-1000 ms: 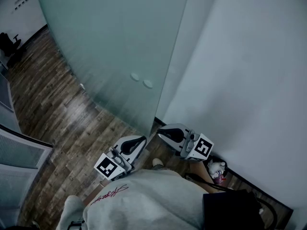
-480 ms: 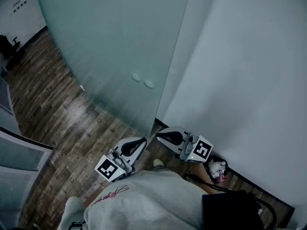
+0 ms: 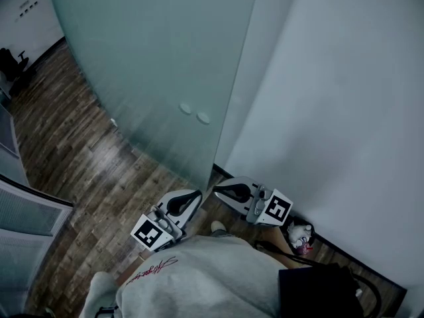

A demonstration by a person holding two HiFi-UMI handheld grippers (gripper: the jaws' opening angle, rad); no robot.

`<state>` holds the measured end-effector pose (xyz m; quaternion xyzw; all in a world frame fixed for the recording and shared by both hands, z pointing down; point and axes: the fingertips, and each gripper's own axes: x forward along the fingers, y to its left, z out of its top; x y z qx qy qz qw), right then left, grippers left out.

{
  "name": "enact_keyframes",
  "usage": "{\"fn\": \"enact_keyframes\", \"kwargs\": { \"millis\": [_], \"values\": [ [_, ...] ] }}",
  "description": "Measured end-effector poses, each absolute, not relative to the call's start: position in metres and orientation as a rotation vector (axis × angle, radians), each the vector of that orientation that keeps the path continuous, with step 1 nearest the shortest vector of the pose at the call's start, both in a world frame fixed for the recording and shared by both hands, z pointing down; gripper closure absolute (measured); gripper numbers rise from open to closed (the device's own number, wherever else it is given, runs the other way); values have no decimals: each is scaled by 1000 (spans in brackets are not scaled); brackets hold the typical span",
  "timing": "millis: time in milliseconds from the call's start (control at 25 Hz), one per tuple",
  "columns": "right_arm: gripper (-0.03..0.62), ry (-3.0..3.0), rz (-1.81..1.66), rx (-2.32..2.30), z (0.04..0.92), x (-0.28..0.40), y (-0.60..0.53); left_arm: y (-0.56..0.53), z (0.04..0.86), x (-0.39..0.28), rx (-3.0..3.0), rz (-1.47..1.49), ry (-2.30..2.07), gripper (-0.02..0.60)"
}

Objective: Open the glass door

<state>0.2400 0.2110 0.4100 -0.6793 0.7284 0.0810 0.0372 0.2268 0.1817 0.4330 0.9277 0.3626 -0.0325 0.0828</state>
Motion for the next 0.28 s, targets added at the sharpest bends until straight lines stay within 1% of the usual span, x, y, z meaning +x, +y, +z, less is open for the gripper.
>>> {"fn": "enact_keyframes", "kwargs": {
  "millis": [280],
  "values": [
    [572, 2249, 225, -2080, 412, 241, 214, 186, 432, 230, 2775, -100, 1077, 563]
  ]
}}
